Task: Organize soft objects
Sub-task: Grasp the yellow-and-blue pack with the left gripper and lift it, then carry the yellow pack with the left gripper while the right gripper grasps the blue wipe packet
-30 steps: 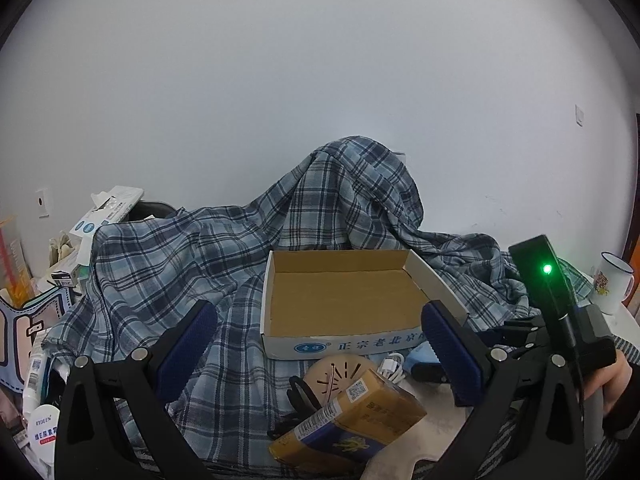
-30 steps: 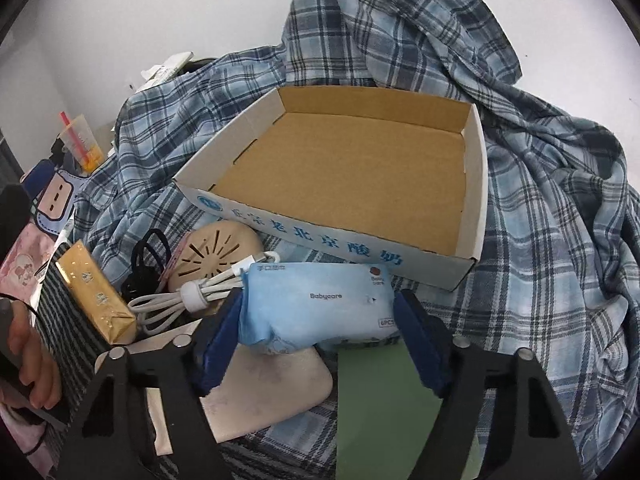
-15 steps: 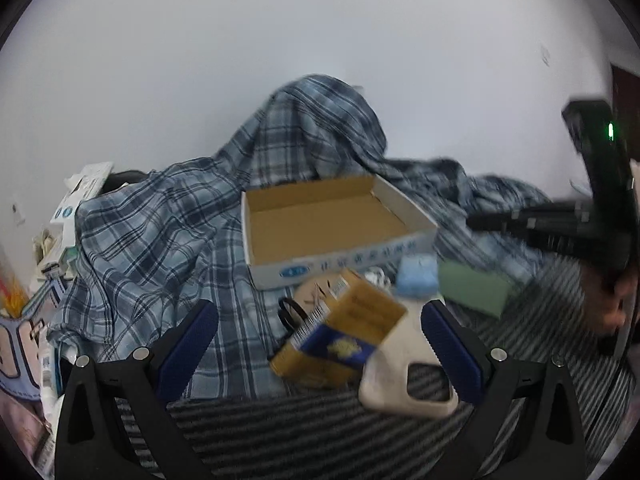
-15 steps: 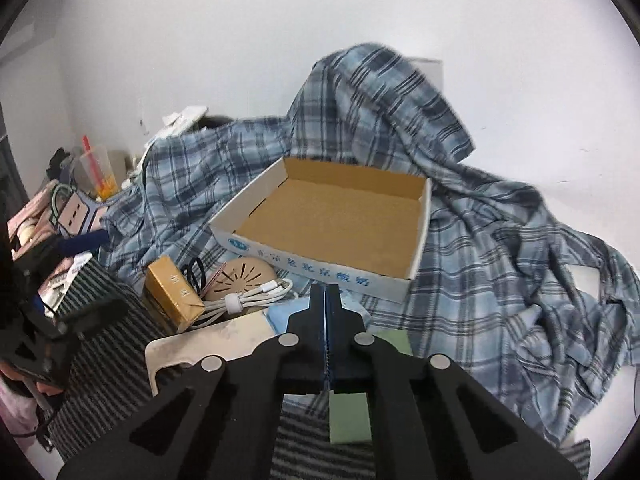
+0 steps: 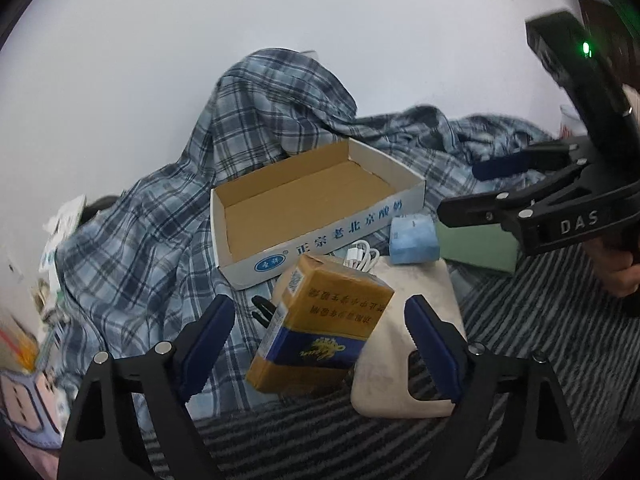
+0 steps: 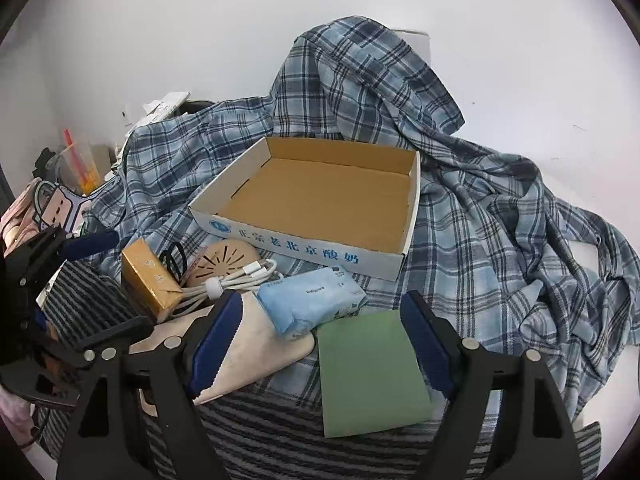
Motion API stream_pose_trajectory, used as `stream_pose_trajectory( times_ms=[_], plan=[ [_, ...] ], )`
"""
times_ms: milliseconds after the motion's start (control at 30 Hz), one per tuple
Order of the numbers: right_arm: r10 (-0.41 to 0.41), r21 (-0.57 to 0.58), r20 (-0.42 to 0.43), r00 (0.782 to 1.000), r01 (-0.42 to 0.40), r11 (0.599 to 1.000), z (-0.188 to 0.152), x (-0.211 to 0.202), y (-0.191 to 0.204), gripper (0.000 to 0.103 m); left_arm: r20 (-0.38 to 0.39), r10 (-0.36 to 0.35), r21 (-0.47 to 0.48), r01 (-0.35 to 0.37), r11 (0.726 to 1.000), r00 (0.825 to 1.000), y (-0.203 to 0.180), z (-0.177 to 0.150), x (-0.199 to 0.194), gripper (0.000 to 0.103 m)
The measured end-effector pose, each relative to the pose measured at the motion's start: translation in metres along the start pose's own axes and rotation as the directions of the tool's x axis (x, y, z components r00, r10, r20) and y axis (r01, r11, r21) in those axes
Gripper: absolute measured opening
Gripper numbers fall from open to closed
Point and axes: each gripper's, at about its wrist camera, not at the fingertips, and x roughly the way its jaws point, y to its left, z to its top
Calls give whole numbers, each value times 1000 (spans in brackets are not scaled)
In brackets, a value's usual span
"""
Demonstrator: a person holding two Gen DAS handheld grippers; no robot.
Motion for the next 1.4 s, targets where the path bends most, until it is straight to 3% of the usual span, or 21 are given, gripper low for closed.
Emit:
stream_pose_trajectory(
  times_ms=[167,400,533,700,800,900,1000,1067,1133,1400],
  plan=[
    [-7,-5,-8,1000,7,1000,-7,5,-1,80,-51,10,39,-8,999,999,-9,1,16,88],
    [-22,-11,1,1000,22,1000,-10,5,-2,80,-89,46,36,-43,998,995,-9,0,28,61],
    [-37,-7,-3,999,37,999,-10,6,-2,80,-18,35,-2,-35,999,999,-1,2,13,59],
    [-54,-15,-6,999,54,998,-5,5,1,80,142,27,-84,-15,996,989,12,17,-17,59],
    [-53,-1,-28,998,53,999,2,8,1,80,259,55,-144,-17,989,964,21,28,-31,59],
    [-10,54,-83,997,15,998,9,14,0,80,352,115,-217,-38,975,929,30,27,-39,59],
    [24,79,-96,995,-16,997,15,19,3,80,360,130,-276,-28,961,924,41,17,-29,59],
    [18,58,-90,996,-13,998,18,23,9,80,332,112,-305,-5,952,937,49,15,-20,59],
    [-10,25,-82,997,12,1000,22,28,13,81,335,126,-328,-10,945,934,53,13,-21,59],
    [-78,39,-164,983,86,996,20,62,12,81,343,144,-300,-37,953,928,42,10,-27,60]
  ],
)
